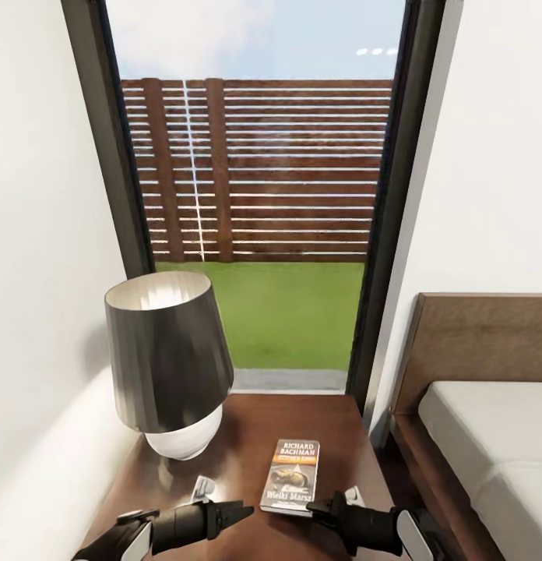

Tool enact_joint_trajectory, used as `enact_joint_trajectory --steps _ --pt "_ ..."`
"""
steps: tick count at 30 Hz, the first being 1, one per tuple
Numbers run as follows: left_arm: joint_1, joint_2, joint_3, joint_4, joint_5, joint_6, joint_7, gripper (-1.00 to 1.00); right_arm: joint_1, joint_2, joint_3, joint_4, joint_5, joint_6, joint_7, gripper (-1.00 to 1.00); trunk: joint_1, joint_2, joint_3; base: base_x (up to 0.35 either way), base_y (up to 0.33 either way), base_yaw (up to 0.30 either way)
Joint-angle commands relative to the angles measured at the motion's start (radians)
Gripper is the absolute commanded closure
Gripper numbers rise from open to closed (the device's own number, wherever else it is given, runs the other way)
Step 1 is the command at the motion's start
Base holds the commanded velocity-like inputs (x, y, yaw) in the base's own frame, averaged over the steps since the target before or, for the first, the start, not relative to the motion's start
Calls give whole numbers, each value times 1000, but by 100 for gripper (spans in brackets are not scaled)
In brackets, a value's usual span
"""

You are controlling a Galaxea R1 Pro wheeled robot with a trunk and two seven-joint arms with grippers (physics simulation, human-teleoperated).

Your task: In the bedroom, move the book from the bed onto either nightstand, and place the two sandals side by side next to the bed.

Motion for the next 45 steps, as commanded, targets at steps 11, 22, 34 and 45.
enact_joint_trajectory --steps 11,22,34,45 --pt "0 1 -8 0 10 11 -2 -100 0 0 -4 0 4 4 3 100 -12 21 8 0 0 0" --pt "0 1 -8 0 10 11 -2 -100 0 0 -4 0 4 4 3 100 -12 21 8 0 0 0" --pt "0 1 -8 0 10 11 -3 -100 -1 0 -4 -1 1 9 23 100 -12 21 8 0 0 0" --pt "0 1 -8 0 10 11 -3 -100 0 1 -4 -1 2 10 135 100 -12 21 8 0 0 0"
